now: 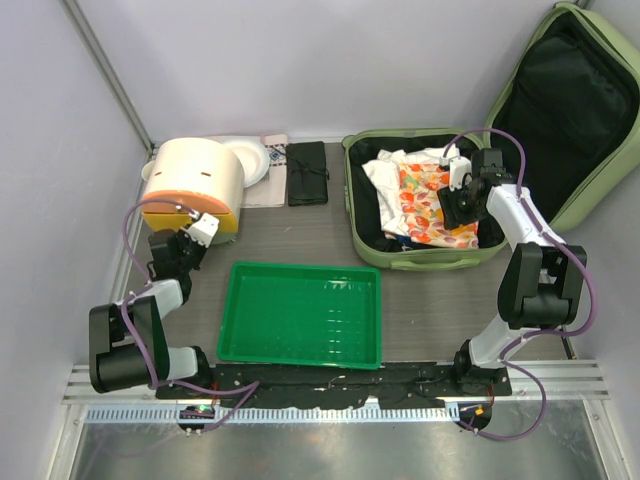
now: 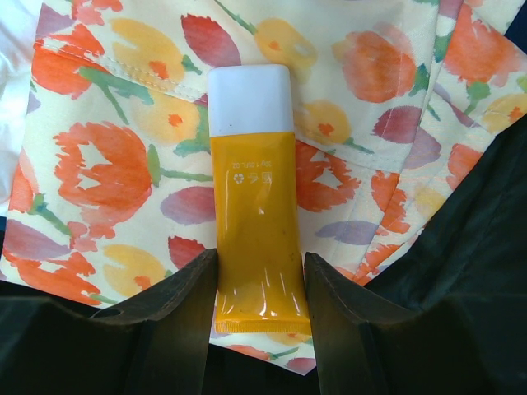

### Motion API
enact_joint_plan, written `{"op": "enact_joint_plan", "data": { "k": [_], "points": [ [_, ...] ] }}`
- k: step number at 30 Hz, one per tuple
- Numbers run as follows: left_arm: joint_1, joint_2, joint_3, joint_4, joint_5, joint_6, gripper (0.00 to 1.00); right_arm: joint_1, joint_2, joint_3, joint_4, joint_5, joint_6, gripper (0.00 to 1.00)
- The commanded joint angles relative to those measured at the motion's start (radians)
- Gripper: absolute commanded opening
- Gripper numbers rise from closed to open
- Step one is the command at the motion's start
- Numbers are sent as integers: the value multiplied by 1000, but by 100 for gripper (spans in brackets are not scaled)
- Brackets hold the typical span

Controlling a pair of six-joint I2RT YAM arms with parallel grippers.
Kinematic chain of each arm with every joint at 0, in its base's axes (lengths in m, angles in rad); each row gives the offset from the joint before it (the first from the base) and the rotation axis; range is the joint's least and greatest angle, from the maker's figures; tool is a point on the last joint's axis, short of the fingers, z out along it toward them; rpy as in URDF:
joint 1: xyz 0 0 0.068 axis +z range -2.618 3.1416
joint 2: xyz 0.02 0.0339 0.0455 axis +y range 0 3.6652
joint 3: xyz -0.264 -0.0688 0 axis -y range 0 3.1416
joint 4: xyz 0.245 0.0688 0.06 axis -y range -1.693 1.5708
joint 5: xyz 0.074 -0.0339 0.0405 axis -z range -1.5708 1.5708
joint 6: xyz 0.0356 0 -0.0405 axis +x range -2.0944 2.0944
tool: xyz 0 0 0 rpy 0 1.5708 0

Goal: Open, take out, and arrange the luggage

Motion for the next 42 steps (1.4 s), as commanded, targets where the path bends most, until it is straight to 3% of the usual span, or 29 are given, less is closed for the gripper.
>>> {"op": "enact_joint_plan", "data": {
  "k": [1,2,11,15,16,17,18,23,31,42],
  "points": [
    [-8,-12,27,91,-2,-19,23,3,-54,2,7,15,10,52],
    [-8,-20,24,91,2,-19,17,3,-51,2,6,15,13,51],
    [-8,-199,-60,-53,79,43,1,5,-49,6,10,16,2,51],
    [-6,-273,-90,-151,85,58,0,3,-46,3,9,11,1,51],
    [-8,-287,-94,-160,84,55,3,3,-46,3,10,12,-1,51],
    [-8,-293,-96,-182,78,52,19,3,-46,5,10,11,-1,52],
    [-8,-301,-94,-188,70,40,28,3,-43,5,12,9,-2,51],
    [-8,-273,-94,-129,47,29,42,3,-40,6,12,5,-4,51],
    [-8,-105,-25,-4,-30,-92,50,5,-40,8,12,11,-2,51],
    [-18,-46,42,88,-85,-226,48,3,-52,2,5,22,2,51]
  ]
}}
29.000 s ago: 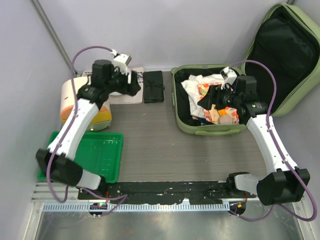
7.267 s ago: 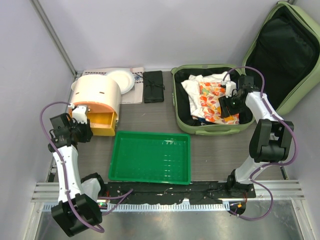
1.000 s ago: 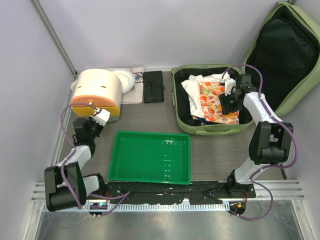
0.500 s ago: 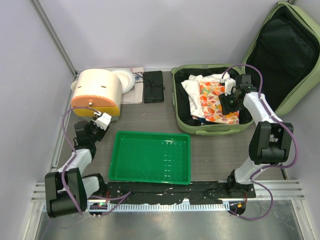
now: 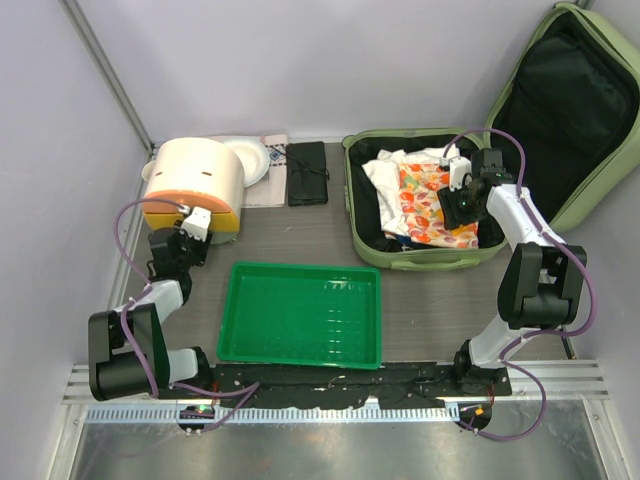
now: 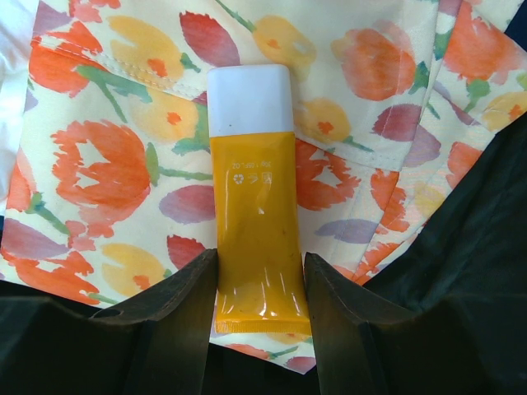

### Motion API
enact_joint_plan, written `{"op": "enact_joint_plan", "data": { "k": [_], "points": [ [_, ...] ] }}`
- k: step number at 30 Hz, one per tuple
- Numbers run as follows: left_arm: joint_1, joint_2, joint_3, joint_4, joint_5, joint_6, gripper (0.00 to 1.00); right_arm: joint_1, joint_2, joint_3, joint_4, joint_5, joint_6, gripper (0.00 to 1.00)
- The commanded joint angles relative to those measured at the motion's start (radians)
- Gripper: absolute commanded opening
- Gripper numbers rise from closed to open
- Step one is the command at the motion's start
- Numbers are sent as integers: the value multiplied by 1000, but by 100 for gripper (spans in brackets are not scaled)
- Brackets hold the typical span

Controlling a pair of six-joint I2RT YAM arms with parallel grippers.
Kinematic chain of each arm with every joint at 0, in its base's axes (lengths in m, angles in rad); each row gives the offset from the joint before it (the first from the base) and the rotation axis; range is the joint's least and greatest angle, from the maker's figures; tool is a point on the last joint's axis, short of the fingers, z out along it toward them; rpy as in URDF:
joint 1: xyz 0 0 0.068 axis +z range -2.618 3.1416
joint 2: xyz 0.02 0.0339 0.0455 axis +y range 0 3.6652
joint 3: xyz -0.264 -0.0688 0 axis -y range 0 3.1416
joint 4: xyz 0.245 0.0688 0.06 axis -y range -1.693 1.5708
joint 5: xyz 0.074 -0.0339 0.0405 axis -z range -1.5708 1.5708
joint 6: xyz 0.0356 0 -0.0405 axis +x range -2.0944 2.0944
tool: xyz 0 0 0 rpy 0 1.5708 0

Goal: Open, take out, and arrange the luggage

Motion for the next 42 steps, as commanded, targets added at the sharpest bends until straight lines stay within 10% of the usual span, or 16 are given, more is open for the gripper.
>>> {"op": "enact_joint_plan", "data": {
  "k": [1,21,42],
  "points": [
    [-4,-3,38,101,-22,-61,48,3,-55,-1,8,16,5,52],
    [-6,64,35,241,-111,-141,53,3,-38,14,0,27,11,51],
    [6,-106,-31,78,-22,-91,5,3,-38,20,2,29,-6,51]
  ]
}}
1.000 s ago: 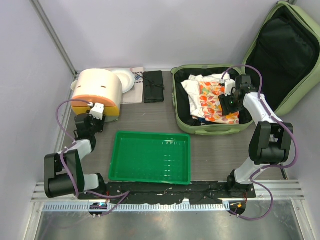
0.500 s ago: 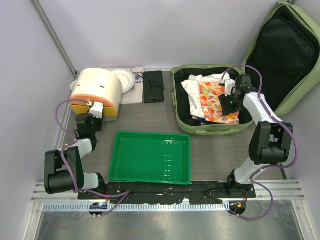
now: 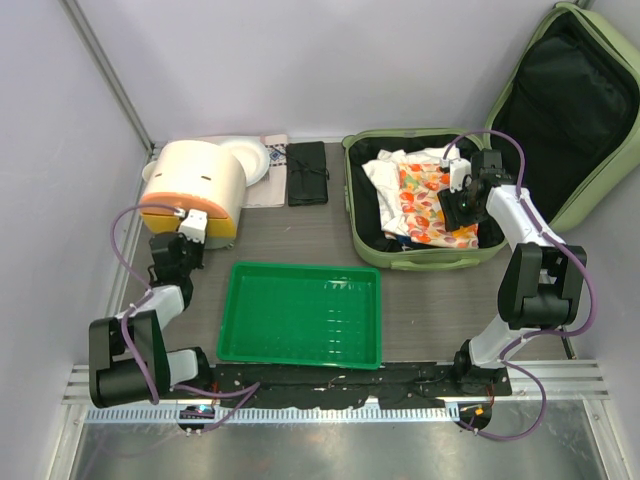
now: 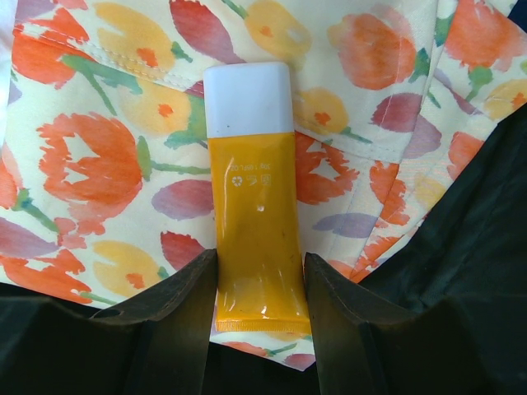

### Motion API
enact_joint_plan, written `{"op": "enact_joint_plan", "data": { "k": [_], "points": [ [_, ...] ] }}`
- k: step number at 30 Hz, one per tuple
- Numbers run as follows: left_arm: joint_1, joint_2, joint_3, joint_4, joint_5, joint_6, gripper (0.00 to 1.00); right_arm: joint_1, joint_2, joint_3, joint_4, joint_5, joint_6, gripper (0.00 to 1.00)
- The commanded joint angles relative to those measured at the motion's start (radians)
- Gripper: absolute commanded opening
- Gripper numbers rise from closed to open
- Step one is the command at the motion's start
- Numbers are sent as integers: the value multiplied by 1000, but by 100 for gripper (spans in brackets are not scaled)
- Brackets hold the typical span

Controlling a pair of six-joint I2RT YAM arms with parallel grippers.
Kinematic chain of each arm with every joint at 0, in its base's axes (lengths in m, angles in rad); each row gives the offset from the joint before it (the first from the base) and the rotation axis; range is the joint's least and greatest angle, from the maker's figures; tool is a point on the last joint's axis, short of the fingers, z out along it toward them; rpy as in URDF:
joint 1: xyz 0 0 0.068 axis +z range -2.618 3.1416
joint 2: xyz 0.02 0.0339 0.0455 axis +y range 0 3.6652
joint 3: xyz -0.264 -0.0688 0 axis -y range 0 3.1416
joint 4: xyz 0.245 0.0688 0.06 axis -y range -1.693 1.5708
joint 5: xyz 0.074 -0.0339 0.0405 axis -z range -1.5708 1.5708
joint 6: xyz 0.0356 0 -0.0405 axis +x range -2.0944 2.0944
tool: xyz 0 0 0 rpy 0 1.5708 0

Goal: Open, take out, and arrange the luggage

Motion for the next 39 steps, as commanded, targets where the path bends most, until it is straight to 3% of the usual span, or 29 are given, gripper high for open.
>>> {"op": "enact_joint_plan", "data": {
  "k": [1,25,29,35,39],
  "points": [
    [8,-93,-5,33,21,25,4,3,-36,30,2,9,-7,52],
    [10,-562,-308,-249,17,268,0,3,-23,47,5,-11,-21,51],
    [10,-646,-303,-390,21,330,0,5,-24,51,-1,-11,-22,52],
    [8,-785,-343,-482,78,387,0,46,-84,117,-64,-163,-30,69],
    [10,-800,-338,-504,101,401,0,159,-111,214,-58,-241,34,70]
  ]
}}
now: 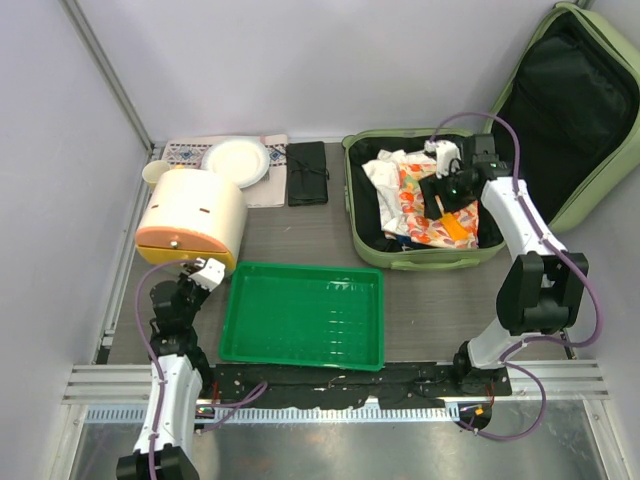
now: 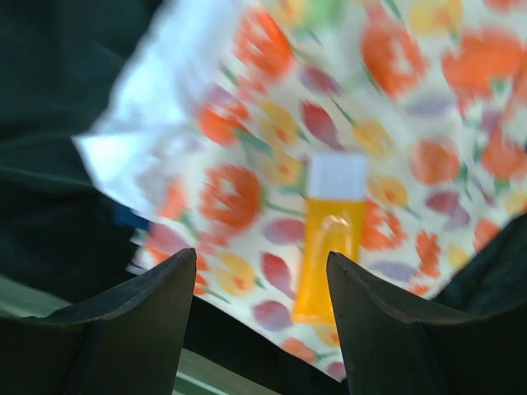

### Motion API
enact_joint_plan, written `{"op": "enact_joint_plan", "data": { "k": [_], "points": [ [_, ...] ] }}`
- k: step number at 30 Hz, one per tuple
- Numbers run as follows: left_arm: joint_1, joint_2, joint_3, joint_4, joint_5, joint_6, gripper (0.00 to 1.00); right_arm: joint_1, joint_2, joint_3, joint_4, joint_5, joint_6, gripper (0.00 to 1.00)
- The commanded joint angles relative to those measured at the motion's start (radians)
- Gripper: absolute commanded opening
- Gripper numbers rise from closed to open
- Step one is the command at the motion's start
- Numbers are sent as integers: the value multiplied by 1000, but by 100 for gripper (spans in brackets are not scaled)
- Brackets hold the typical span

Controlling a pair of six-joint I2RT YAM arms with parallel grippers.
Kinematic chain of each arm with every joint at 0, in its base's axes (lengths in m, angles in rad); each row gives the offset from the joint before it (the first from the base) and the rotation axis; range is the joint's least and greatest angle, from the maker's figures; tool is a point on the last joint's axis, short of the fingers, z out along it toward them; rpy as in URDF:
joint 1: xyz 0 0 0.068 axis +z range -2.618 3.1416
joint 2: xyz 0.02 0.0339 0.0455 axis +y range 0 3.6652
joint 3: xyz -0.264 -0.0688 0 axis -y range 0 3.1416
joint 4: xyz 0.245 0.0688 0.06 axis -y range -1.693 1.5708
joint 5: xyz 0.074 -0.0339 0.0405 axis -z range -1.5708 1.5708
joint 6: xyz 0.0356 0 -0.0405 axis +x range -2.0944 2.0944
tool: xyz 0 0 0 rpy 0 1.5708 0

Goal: Open, take out, and arrange the luggage

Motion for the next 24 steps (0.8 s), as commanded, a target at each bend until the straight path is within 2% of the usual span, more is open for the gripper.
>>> {"op": "enact_joint_plan", "data": {
  "k": [1,4,10,11,18,24],
  "points": [
    [2,-2,-18,-66,58,56,0,152,-88,140,9,-163,58,70],
    [2,25,-11,-54,51,45,0,237,-63,226,38,-214,133,70],
    [2,41,-8,-32,71,45,0,531,61,439,173,-257,285,69],
    [4,42,-6,-32,77,45,0,612,85,505,189,-248,290,69],
    [2,53,-6,-29,77,48,0,904,320,786,216,-145,249,67],
    [2,41,-1,-45,84,54,0,1018,418,918,229,-77,172,70]
  ]
}}
